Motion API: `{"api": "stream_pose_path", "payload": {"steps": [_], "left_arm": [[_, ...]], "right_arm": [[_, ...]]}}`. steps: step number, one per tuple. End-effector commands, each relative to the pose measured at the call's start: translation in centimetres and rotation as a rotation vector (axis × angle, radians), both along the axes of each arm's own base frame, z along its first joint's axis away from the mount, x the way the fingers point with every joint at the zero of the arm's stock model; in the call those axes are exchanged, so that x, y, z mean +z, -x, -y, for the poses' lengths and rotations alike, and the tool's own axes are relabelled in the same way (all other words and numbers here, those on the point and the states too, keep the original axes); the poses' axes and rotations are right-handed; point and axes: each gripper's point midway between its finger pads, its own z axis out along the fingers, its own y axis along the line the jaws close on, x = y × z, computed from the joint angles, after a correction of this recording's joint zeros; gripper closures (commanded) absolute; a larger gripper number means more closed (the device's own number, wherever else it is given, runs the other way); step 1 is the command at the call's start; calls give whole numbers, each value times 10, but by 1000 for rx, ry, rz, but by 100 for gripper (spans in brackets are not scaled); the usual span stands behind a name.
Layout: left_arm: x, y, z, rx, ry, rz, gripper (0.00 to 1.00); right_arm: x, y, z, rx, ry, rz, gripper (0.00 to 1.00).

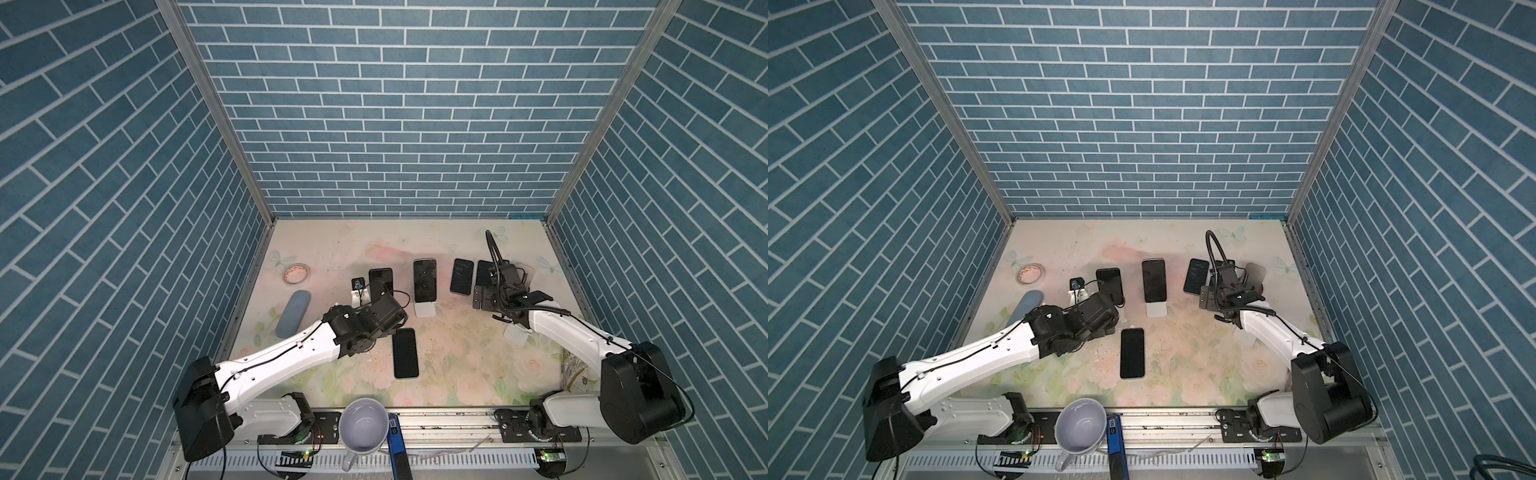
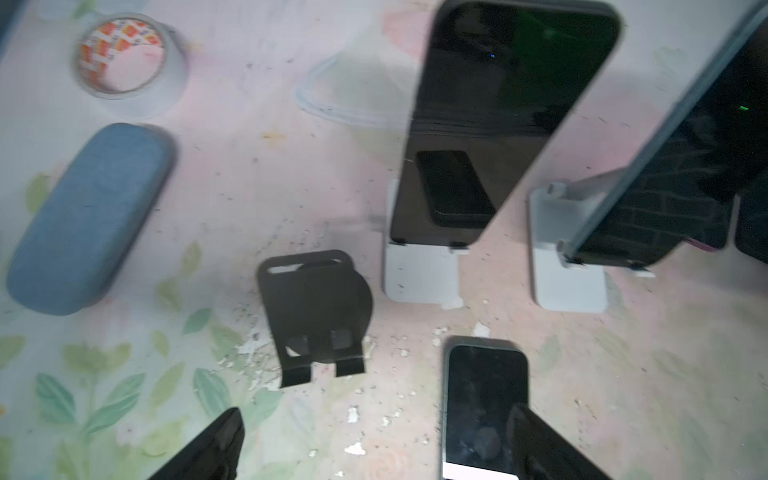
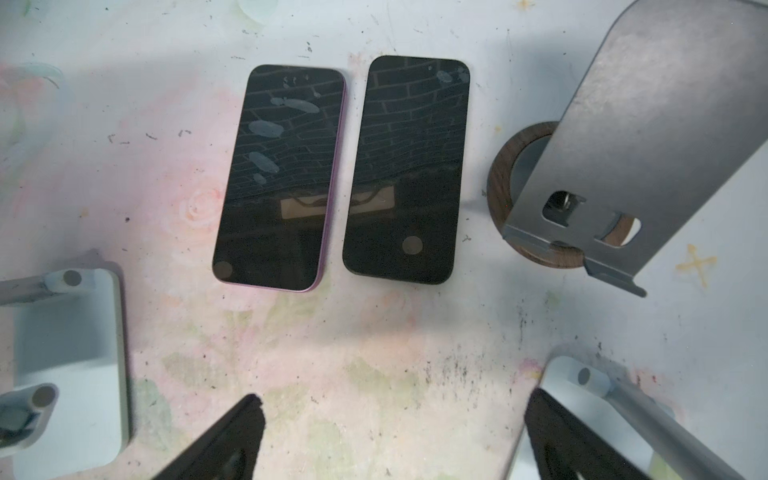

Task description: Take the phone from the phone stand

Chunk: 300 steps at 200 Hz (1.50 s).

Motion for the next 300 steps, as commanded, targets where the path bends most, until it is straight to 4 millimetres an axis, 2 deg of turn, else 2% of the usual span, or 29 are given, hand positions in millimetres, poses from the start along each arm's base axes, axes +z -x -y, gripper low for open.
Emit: {"api": "stream_pose_path", "payload": {"steps": [1,35,89,141,196,215,246,300], "left_arm": [[-7,1,-38,99,-79,6,0],[-16,-6,-50,133,-68,-5,0],[-43,-27,-40,143,25,-7,0],[-55,-40,-28,130,9,-25,0],[-71,-43,-31,150,-66,-78,0],[-74,-44,-31,151,-56,-67,6],[-79,-42,-34,160,-40,-57,21],[-87,-37,-42,167,-43,-57,38]], "right_arm": [[7,-7,-2,-2,-2,-7,1],[7,-9,-3,-9,-3,-13,1],[8,-11,-2,-5,21,-28,1],[8,-15,-2,4,44,-35,1],[7,-14,-1,11,55,-40,1],[6,-14,0,9,59,-42,1],[4,-14,0,9,59,-48,1],[5,-14,-1,8,53,-48,1]]}}
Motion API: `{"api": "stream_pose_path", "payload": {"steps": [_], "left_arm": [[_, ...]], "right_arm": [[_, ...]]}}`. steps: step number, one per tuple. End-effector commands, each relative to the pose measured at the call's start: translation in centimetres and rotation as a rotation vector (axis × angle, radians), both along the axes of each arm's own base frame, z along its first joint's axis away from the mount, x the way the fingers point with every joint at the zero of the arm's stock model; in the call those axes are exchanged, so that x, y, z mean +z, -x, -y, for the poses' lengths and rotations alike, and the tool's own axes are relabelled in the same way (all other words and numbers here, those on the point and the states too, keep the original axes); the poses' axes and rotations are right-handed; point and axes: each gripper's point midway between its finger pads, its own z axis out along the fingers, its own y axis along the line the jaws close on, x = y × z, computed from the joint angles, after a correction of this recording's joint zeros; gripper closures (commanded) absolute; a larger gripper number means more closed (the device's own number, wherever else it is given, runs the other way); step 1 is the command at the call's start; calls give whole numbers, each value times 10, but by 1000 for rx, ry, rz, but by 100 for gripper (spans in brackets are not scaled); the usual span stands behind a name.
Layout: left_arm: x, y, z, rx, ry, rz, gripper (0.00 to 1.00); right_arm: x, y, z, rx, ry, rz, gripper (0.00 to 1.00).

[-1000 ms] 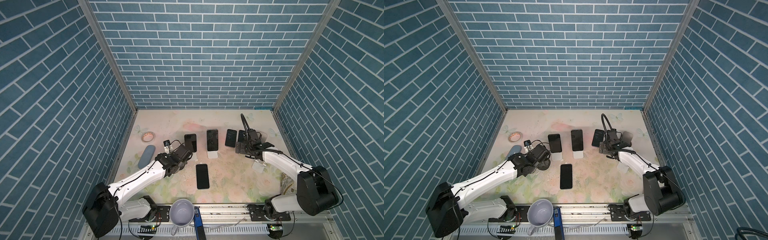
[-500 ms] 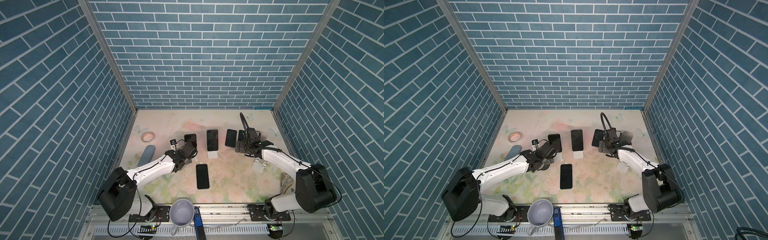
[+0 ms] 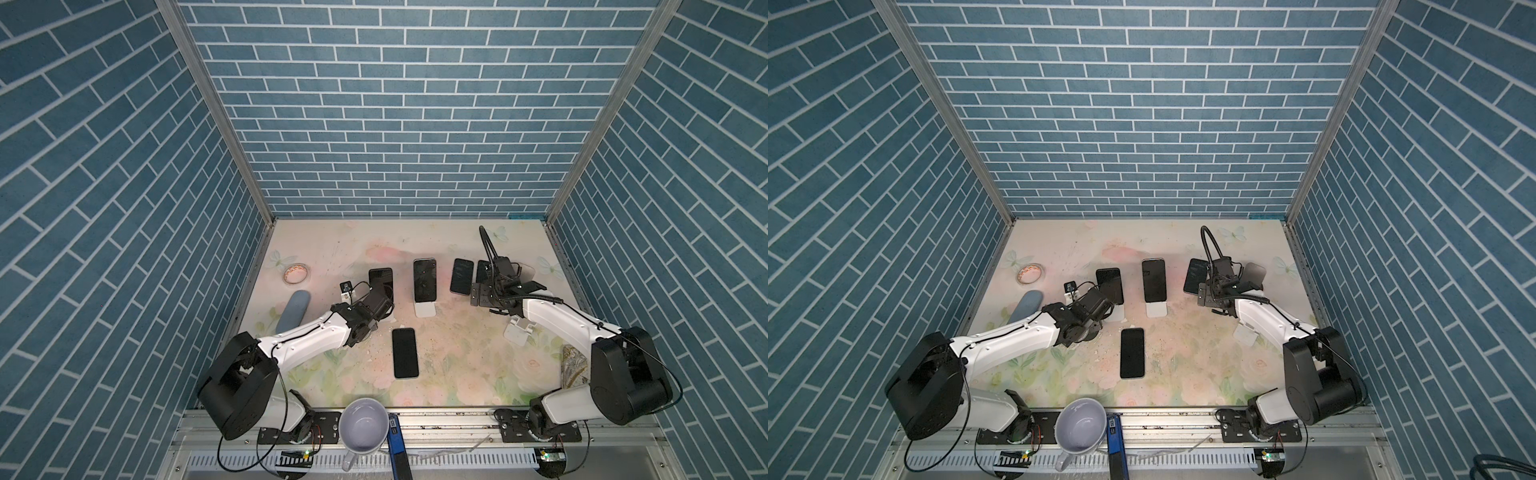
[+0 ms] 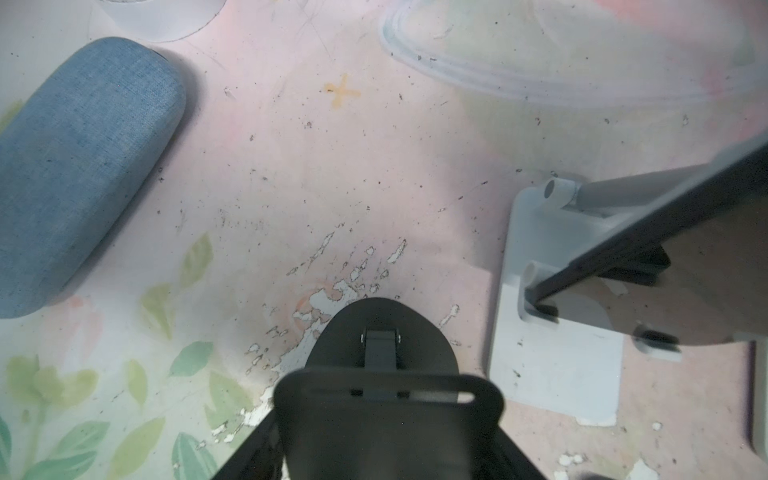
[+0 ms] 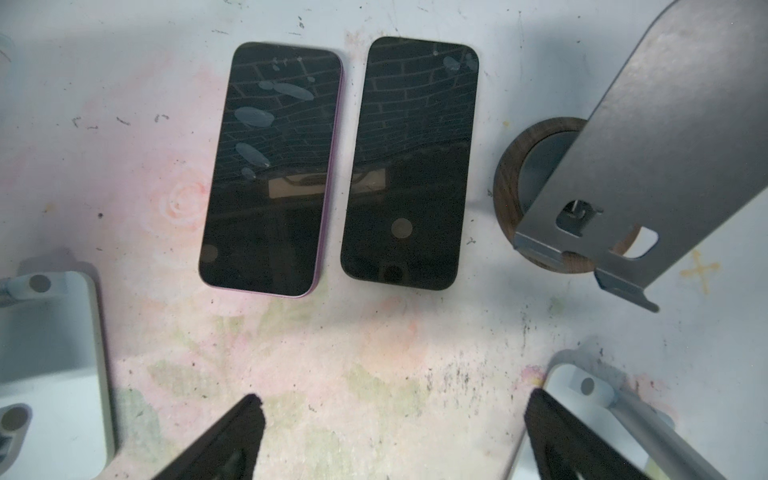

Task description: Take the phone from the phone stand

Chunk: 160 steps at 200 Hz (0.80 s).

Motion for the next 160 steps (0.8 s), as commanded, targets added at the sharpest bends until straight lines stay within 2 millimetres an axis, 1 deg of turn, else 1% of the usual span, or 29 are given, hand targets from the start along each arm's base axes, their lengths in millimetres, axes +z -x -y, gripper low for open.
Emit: {"api": "stream_pose_path", "payload": {"steps": [1,23,37,53,74,101,120,129,160], "left_arm": [[-2,2,-10,16,-10,13,38],[-2,4,-14,22,-12,18,45],[2,4,-17,23,-22,28,50],[9,2,-21,19,-37,38,51],[18,-5,-25,14,-14,40,51],[38,-23,-35,-4,-23,77,51],[47,-37,-39,-21,-33,89,51],[50,-44,-42,-30,-35,97,51],[49,-68,-47,-72,-13,109,51]], "right_arm": [[9,-7,0,7,16,14,1],[10,-7,0,5,14,14,1],[11,-6,1,4,13,14,1],[11,-6,1,3,11,15,1],[13,-6,0,1,7,18,1],[13,-7,-1,1,3,19,1],[13,-8,-2,2,-2,18,1],[13,-8,-2,2,-3,15,1],[13,-9,-3,4,-1,8,1]]}}
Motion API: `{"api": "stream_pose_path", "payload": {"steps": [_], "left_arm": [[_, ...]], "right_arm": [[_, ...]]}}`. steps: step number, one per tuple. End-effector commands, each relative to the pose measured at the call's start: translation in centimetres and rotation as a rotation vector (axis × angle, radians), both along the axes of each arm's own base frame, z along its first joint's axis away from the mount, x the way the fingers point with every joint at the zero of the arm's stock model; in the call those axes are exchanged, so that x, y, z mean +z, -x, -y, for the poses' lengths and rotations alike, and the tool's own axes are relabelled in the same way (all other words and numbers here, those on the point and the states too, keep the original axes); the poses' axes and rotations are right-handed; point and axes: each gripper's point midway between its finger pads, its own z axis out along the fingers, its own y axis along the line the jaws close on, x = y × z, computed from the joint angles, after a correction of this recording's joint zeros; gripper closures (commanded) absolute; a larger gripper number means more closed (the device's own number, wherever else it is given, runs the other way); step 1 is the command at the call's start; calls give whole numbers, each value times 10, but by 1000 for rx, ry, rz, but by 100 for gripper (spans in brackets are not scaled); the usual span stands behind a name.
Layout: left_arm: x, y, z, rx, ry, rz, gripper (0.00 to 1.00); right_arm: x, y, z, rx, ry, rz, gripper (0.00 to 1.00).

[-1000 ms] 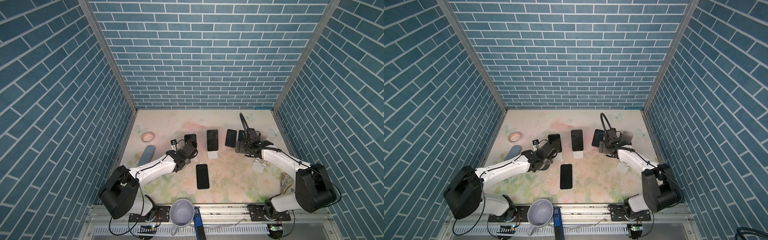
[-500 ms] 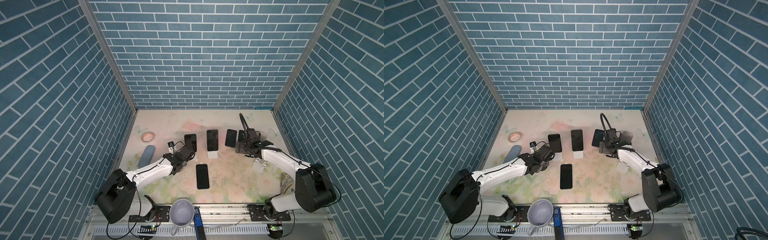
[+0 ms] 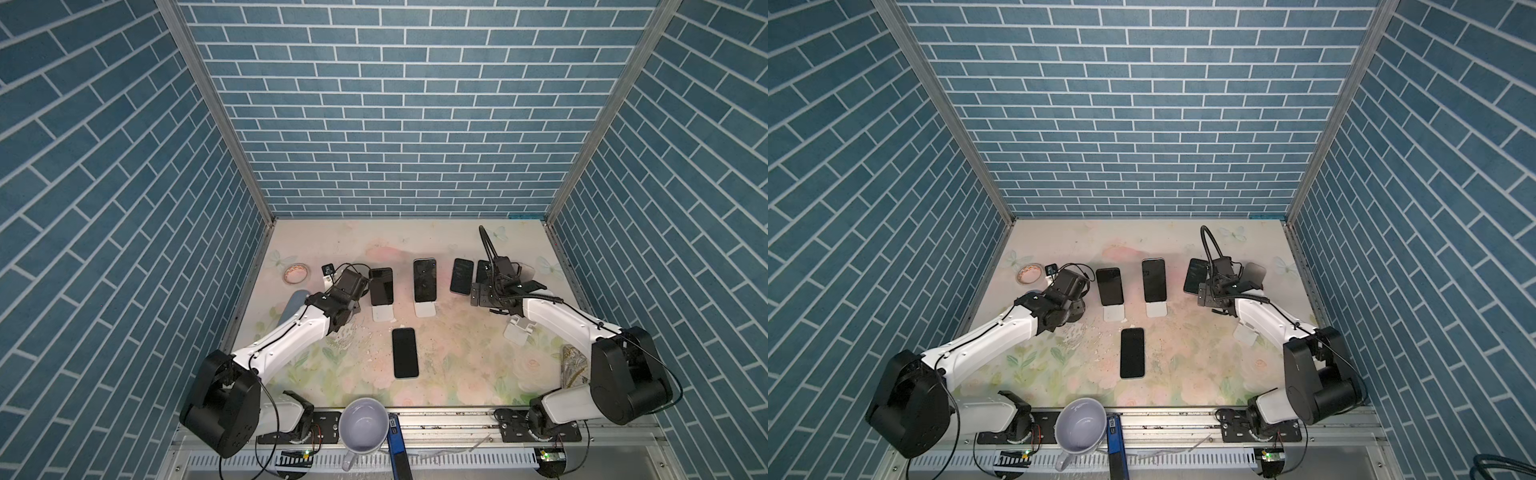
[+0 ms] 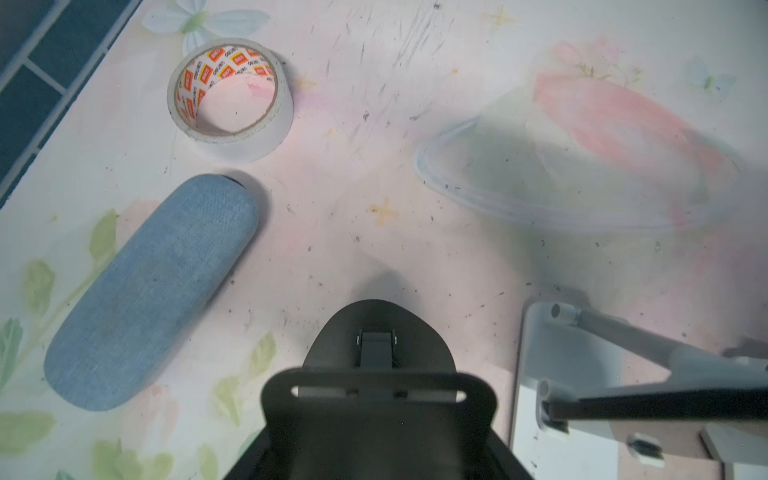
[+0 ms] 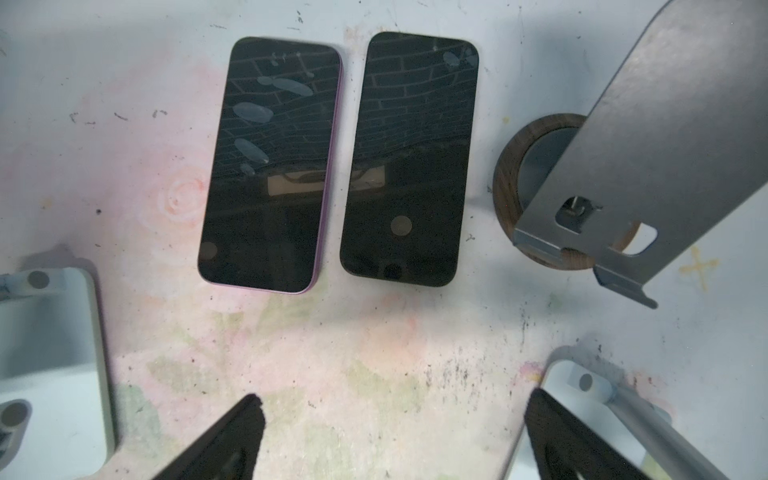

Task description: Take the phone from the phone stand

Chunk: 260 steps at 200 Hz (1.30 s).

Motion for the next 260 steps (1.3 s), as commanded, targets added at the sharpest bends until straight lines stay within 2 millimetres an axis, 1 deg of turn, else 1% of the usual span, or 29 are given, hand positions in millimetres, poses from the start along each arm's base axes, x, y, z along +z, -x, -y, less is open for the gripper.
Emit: {"api": "stream_pose_path", "payload": {"steps": [1,23,55,91,112,135,148,170,190,203,213,238,260], "left_arm": [[5,-22,0,-75,-10,17,51],[5,-41,-1,-122,-32,30,51],[1,-62,-1,-162,-68,-5,51],[-16,-80,-5,-179,-62,-55,51],[-31,-85,-6,-184,-32,-84,51],[-46,-83,-7,-176,-33,-117,48],[-50,-82,-8,-164,-30,-128,44],[-54,-79,-9,-145,-20,-134,32],[-48,-79,-8,-143,-14,-127,19],[-39,-79,-8,-145,-9,-115,8],[-30,-79,-9,-135,-10,-102,1],[-3,-76,-15,-107,-13,-59,0],[19,-64,-21,-67,3,-11,0]], "right_arm": [[10,-9,-2,3,1,11,1],[12,-10,-2,2,4,13,1],[13,-11,-3,-1,3,9,1],[14,-11,-2,-13,1,5,1],[15,-12,-2,-16,-1,7,1],[15,-12,-3,-17,-3,2,1],[16,-12,-4,-16,-5,-1,1],[22,-15,-7,-13,-19,8,1],[30,-17,-13,-7,-42,17,1],[34,-18,-18,-2,-60,23,1],[37,-18,-22,5,-72,26,1],[44,-19,-33,26,-102,34,1],[48,-18,-40,43,-111,38,1]]}}
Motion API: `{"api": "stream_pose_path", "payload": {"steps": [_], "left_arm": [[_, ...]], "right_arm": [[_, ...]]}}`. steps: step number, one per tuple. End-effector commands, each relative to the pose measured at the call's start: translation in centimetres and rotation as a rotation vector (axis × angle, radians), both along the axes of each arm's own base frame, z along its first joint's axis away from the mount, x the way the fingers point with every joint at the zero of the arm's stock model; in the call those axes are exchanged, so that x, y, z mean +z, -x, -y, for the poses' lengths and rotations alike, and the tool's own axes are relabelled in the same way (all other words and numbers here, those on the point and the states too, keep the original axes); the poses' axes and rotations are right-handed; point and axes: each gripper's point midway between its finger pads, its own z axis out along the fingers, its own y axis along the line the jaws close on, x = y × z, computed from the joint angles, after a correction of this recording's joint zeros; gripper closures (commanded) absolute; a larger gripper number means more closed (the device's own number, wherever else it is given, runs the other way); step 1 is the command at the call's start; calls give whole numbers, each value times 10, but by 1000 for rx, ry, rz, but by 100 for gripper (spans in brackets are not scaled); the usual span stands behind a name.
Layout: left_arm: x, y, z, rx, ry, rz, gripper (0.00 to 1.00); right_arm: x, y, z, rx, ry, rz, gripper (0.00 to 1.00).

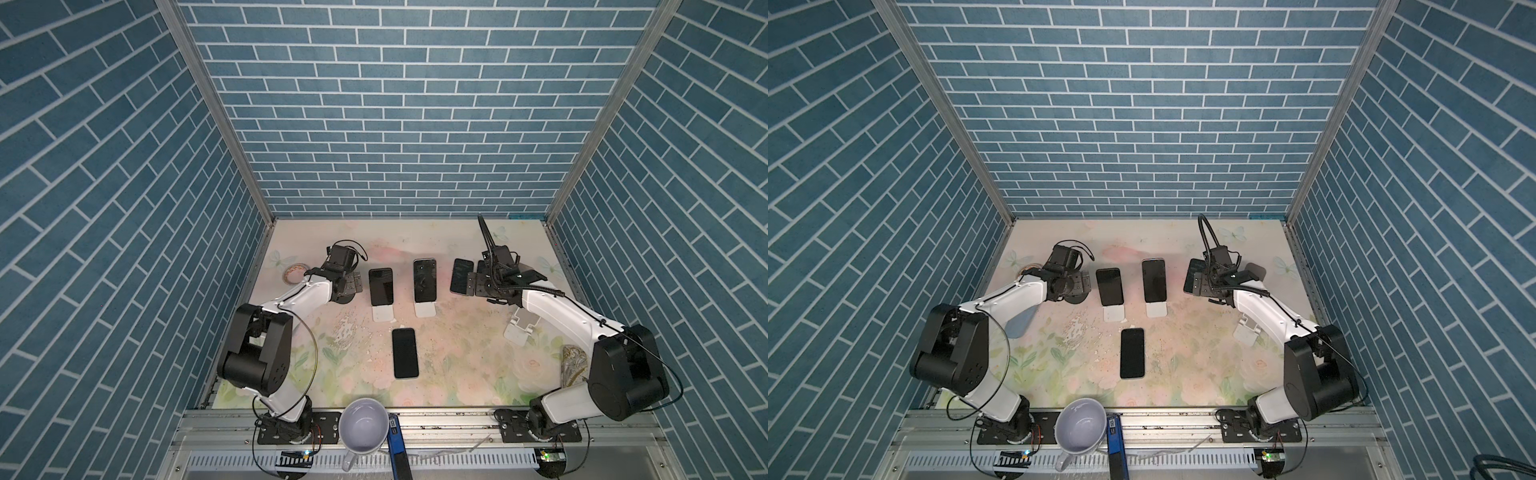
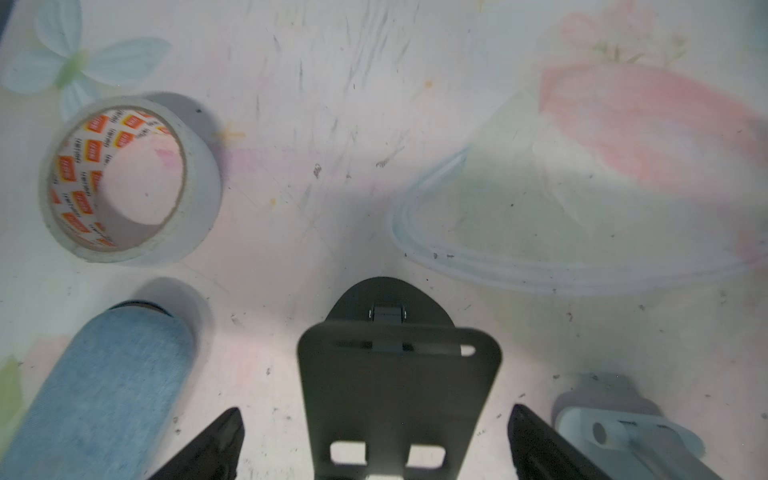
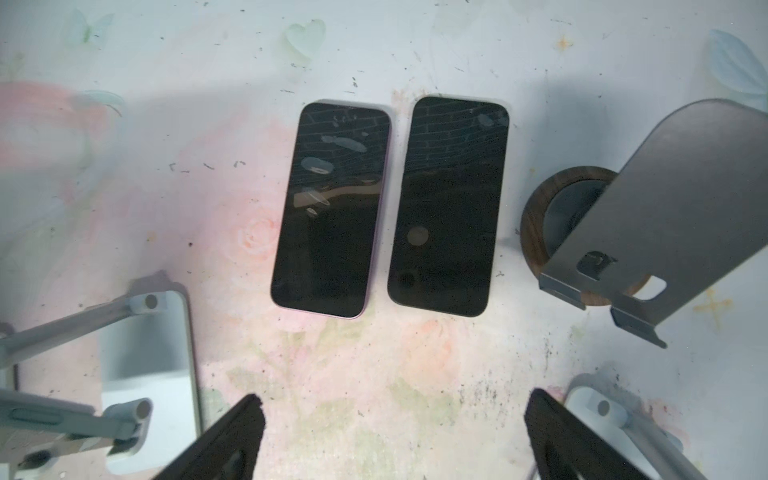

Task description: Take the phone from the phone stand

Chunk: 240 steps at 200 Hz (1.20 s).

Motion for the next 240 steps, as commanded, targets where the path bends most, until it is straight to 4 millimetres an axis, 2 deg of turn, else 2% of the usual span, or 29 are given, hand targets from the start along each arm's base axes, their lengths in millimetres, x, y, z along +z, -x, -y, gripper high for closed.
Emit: {"api": "stream_pose_path", "payload": {"steps": [1,34,71,109,138,140,145,210,240], "left_arm": [[39,8,-10,61,16,73,0],[61,38,-13,93,115,152,0],[62,62,-2,61,233,175,0],[66,68,18,-11,367,231,0],[72,72,19,-12,401,268,0],[65,74,19,-9,398,254,0],[64,76,19,-12,400,250,0],[60,84,18,-14,400,222,0],[59,85,18,-20,395,214,0]], "right_arm": [[17,-3,-13,7,-46,13,1],[23,-2,-23,27,-57,18,1],[27,0,-44,70,-93,33,1],[37,2,-80,162,-130,71,1],[47,7,-106,229,-127,94,1],[47,7,-108,232,-127,95,1],[49,8,-113,245,-126,97,1],[46,10,-160,318,-94,115,1],[47,7,-176,317,-82,163,1]]}}
